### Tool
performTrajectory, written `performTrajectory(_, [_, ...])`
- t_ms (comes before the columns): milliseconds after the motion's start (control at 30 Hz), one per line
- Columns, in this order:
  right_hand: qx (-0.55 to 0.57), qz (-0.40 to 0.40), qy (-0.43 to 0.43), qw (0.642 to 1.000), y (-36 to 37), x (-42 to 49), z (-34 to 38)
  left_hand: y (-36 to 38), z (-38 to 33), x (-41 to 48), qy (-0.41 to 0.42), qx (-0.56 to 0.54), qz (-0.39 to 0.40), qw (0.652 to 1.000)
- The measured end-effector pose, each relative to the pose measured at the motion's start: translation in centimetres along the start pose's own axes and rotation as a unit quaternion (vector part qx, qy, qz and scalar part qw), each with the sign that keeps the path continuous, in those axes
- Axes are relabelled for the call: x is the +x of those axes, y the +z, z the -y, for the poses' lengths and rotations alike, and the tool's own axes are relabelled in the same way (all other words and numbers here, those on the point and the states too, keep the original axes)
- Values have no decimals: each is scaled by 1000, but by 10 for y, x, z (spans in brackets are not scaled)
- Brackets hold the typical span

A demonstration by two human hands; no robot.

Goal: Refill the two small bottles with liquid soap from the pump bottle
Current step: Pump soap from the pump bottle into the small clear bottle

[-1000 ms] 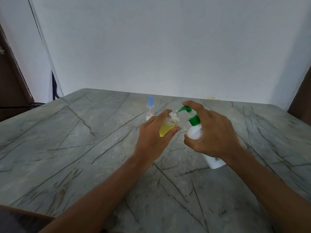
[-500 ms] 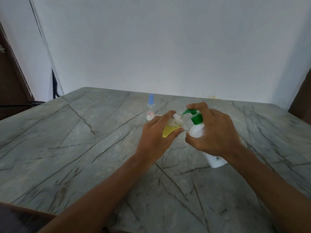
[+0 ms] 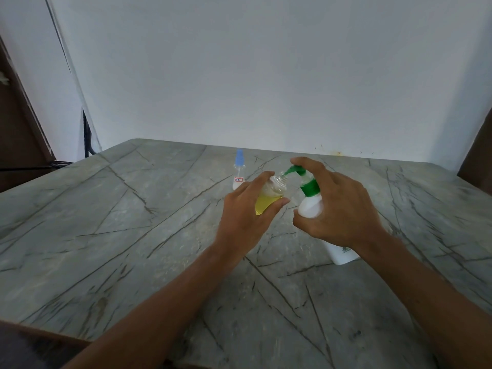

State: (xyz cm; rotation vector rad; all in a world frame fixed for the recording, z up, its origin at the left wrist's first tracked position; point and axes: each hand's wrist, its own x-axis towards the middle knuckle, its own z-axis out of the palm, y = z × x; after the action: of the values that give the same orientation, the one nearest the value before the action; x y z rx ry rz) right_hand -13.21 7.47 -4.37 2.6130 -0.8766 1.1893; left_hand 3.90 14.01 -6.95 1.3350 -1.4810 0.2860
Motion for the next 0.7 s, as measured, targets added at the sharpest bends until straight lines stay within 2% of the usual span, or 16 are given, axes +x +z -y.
performTrajectory(700, [20,-17,4,1000,1,1,-3,3,-2,-3,3,-6,12,1000])
